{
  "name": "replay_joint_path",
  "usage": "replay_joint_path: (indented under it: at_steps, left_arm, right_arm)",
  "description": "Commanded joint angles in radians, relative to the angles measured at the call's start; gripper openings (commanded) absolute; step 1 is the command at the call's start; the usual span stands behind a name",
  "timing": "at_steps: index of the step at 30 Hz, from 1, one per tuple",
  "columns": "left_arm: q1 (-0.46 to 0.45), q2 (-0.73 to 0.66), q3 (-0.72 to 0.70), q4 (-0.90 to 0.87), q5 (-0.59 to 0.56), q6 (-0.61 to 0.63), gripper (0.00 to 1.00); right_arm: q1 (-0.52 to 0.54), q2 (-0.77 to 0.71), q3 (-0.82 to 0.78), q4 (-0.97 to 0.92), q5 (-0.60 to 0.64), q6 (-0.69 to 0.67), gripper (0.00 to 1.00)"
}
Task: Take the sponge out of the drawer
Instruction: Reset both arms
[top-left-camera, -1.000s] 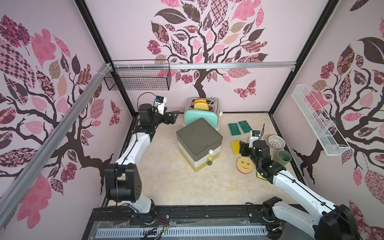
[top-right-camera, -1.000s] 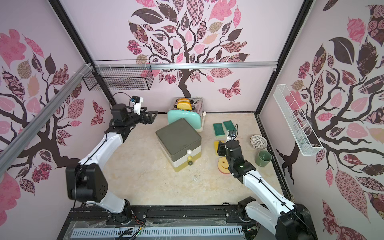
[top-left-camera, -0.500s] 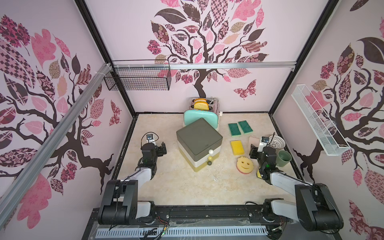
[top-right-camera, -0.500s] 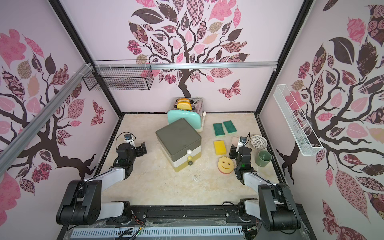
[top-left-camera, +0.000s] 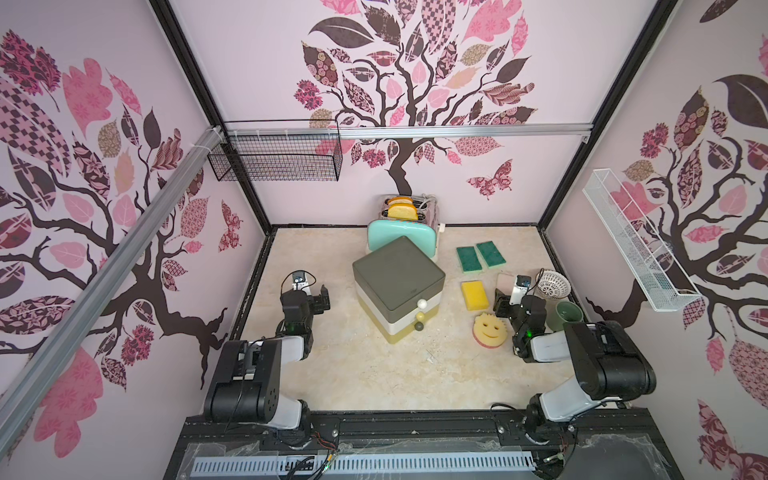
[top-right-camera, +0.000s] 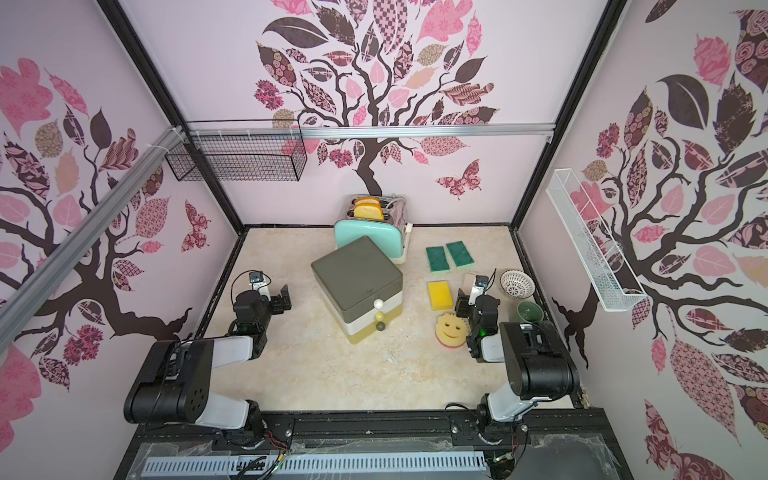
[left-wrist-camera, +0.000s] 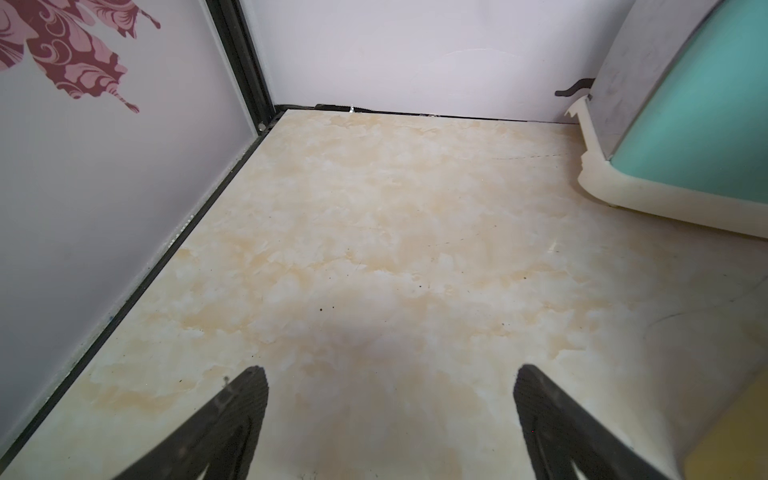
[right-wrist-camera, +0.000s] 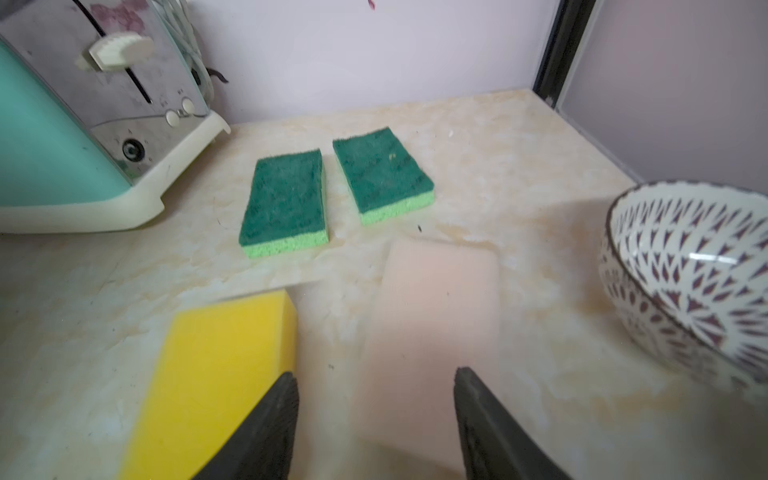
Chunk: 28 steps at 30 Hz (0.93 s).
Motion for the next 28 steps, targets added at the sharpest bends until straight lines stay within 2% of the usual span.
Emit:
replay_joint_path:
  at_steps: [1, 3, 5, 6, 8, 10, 28]
  left_arm:
    - [0.004, 0.018, 0.03, 0.024, 0.059, 0.004, 0.98]
    - [0.014, 0.065, -0.007, 0.16, 0.068, -0.011, 0.98]
    - [0.016, 0.052, 0.001, 0.115, 0.076, -0.007, 0.98]
    - [0.017, 0.041, 0.003, 0.09, 0.074, -0.005, 0.98]
    - [0.015, 0.062, -0.014, 0.164, 0.078, 0.002, 0.98]
    - [0.006, 0.042, -0.009, 0.115, 0.061, 0.006, 0.98]
    - [0.006, 0.047, -0.008, 0.123, 0.062, 0.004, 0.98]
  right_arm:
    - [-0.009, -0.018, 0.063, -0.087, -0.025, -0.002, 0.63]
    - [-0.009, -0.011, 0.068, -0.079, -0.028, -0.006, 0.64]
    - [-0.009, -0.013, 0.077, -0.108, -0.032, -0.006, 0.66]
    - [-0.009, -0.011, 0.076, -0.098, -0.03, -0.007, 0.78]
    - [-0.009, -0.012, 0.078, -0.108, -0.03, -0.007, 0.99]
    - [-0.008, -0.013, 0.076, -0.103, -0.029, -0.005, 0.99]
    - [-0.008, -0.012, 0.081, -0.112, -0.021, -0.007, 0.99]
